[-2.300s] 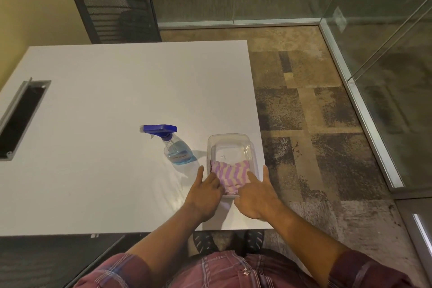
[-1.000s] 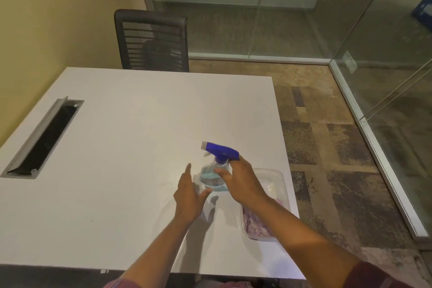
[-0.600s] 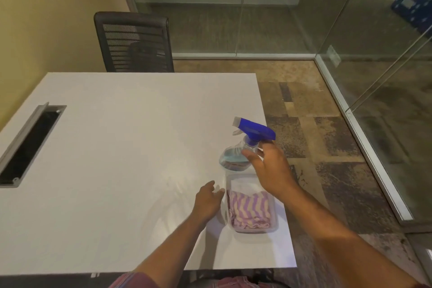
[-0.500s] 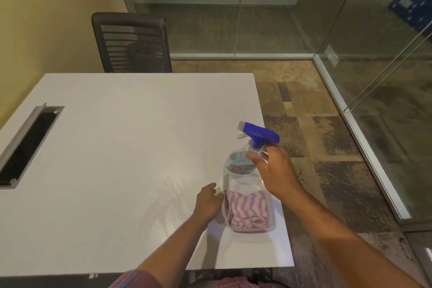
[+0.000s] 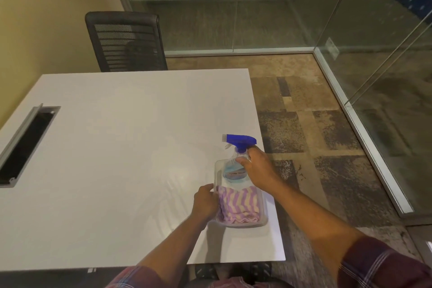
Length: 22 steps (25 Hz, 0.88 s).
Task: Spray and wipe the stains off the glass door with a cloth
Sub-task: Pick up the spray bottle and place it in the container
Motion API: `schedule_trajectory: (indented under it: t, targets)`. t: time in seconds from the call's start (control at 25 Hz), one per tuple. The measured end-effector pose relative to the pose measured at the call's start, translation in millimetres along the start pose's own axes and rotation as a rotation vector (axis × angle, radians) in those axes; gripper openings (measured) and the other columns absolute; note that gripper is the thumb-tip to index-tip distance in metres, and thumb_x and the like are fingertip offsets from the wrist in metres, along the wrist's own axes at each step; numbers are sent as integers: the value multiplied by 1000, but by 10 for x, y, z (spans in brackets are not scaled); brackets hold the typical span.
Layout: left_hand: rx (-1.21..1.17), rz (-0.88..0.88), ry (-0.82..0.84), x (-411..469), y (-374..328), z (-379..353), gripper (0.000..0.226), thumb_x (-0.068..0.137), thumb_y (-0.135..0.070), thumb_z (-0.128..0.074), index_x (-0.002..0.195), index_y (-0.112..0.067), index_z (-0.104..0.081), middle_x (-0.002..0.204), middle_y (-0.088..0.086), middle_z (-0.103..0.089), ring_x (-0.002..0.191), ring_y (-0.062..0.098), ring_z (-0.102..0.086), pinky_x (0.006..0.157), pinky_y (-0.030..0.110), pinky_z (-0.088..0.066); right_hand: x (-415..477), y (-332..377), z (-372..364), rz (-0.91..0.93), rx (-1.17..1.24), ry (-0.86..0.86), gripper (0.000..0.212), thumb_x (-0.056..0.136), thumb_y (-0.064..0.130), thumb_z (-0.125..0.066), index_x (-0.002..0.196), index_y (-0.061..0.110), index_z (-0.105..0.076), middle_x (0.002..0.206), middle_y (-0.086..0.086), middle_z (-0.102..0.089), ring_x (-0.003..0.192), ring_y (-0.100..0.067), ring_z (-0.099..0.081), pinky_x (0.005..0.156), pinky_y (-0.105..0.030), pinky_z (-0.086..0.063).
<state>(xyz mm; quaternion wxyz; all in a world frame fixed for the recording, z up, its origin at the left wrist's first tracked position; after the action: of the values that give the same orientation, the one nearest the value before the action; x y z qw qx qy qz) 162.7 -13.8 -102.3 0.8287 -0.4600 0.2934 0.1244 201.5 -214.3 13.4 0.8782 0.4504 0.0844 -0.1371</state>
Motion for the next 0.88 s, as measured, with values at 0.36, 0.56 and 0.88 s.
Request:
schedule_trajectory:
  t: [0.36, 0.56, 0.88]
  targets:
    - [10, 18, -21, 24, 37, -18, 40, 108, -13, -47, 138, -12, -74, 137, 16, -75, 117, 36, -76, 101, 52, -65, 52, -254, -185, -11, -28, 114, 50, 105, 22, -72, 149, 17, -49, 144, -3, -60, 137, -26, -59, 96, -21, -50]
    - [-4, 23, -31, 20, 46, -21, 39, 108, -12, -48, 137, -12, -75, 140, 15, -74, 121, 36, -74, 104, 53, -64, -287, -643, 3, -139, -77, -96, 59, 108, 27, -65, 161, 12, -43, 163, -10, -45, 147, -28, -49, 116, -42, -47]
    - [-41, 59, -22, -12, 61, -29, 44, 105, -9, -44, 137, -13, -74, 132, 17, -76, 114, 39, -76, 97, 55, -66, -624, -1255, -288, -412, -197, -37, 25, 105, 8, -56, 126, 4, -70, 129, -17, -74, 113, -36, -72, 86, -37, -60]
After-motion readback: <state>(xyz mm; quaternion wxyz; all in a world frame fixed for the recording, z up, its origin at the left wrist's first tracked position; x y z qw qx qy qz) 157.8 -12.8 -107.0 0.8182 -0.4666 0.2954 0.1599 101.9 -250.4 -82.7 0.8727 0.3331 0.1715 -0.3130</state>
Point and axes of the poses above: each hand's wrist, its own x-axis towards the middle knuckle, its own z-axis out of the back of the hand, y = z × x, the point moved 10 cm from there along x, towards the middle knuckle
